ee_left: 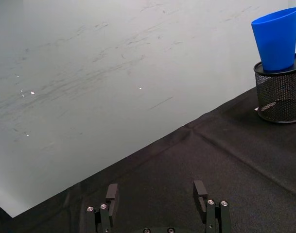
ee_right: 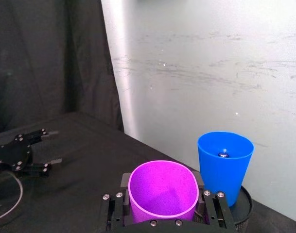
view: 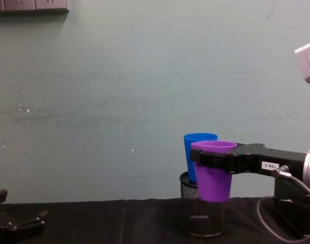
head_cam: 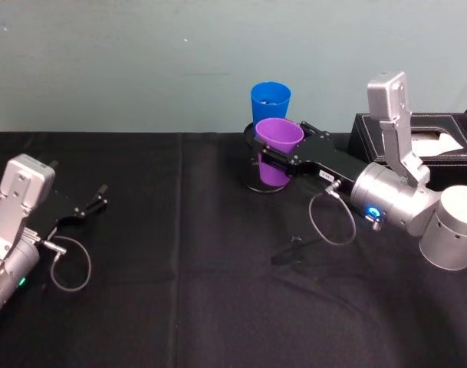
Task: Pick up one cup with a gripper and tap it against the other cup.
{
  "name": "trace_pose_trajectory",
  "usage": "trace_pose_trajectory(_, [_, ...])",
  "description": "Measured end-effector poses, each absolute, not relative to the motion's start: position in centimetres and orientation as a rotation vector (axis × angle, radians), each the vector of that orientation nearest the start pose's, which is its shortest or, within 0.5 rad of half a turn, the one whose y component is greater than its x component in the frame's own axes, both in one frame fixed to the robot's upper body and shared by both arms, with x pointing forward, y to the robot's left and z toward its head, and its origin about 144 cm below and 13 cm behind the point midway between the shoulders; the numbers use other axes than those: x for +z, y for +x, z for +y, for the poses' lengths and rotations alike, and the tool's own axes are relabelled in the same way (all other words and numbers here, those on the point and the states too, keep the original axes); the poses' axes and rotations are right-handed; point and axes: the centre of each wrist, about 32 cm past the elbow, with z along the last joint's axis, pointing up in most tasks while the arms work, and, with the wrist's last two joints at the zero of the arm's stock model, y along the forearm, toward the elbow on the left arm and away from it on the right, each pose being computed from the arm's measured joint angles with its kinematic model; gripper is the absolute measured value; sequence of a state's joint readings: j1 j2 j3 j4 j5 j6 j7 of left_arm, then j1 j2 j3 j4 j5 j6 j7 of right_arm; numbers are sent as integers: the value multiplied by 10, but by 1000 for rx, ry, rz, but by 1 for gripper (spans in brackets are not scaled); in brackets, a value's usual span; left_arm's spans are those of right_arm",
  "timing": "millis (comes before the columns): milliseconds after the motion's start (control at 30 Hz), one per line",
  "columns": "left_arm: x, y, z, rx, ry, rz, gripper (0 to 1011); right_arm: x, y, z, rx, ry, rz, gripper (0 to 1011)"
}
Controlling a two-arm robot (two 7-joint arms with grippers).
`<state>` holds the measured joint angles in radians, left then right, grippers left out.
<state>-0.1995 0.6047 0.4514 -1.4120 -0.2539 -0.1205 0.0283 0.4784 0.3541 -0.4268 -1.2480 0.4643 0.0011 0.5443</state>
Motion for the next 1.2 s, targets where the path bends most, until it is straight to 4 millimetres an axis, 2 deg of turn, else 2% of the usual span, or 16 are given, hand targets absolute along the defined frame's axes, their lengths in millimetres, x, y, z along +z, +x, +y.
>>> trace_pose_trajectory(33, [1140, 489, 310, 1248, 304, -285, 1000, 1193, 593, -242, -781, -3, -14, 734])
trace_pose_trajectory(300, [1140, 489, 310, 1248, 304, -285, 1000, 1192, 608, -239, -805, 5, -35, 734])
trace_pose_trajectory(1200, [1140, 489, 310, 1248, 304, -285, 1000, 1202, 624, -236, -828, 12, -52, 735])
